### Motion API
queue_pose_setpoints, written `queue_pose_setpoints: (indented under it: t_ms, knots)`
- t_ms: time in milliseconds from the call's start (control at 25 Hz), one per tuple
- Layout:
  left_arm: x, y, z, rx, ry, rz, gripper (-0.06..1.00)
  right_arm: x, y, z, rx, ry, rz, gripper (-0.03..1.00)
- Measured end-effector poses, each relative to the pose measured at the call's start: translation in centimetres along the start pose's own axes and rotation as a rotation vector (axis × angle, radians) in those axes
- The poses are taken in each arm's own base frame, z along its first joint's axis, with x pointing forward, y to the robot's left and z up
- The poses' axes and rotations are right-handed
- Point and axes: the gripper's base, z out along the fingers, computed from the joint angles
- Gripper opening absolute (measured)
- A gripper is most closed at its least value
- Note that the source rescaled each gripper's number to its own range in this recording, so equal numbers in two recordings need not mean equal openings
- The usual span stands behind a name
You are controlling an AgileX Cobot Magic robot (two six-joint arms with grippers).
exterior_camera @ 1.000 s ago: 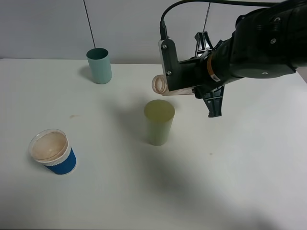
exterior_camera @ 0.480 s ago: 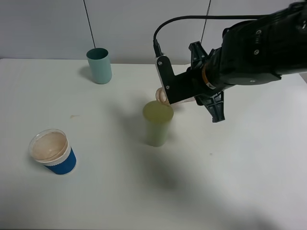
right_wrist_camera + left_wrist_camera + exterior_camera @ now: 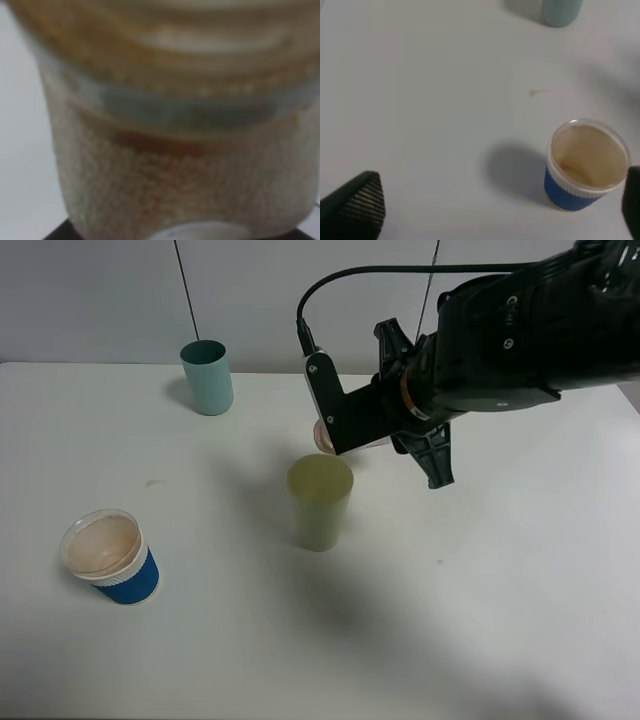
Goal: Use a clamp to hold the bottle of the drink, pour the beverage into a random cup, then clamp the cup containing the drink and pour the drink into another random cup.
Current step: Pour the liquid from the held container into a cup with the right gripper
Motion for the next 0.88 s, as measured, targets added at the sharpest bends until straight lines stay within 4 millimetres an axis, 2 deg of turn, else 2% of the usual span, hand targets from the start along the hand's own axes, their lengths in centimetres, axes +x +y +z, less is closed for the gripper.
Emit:
queue_pose_setpoints:
  t_ms: [200, 880]
  knots:
    - [0.00, 0.00, 0.00, 0.000, 0.000, 0.000, 0.87, 0.05, -0.61, -0.30, 0.012, 0.020, 0.000, 0.01]
    - [0.00, 0.00, 0.00, 0.000, 0.000, 0.000, 0.87, -0.05, -0.51, -0.89, 0.024, 0.122, -0.105, 0.01]
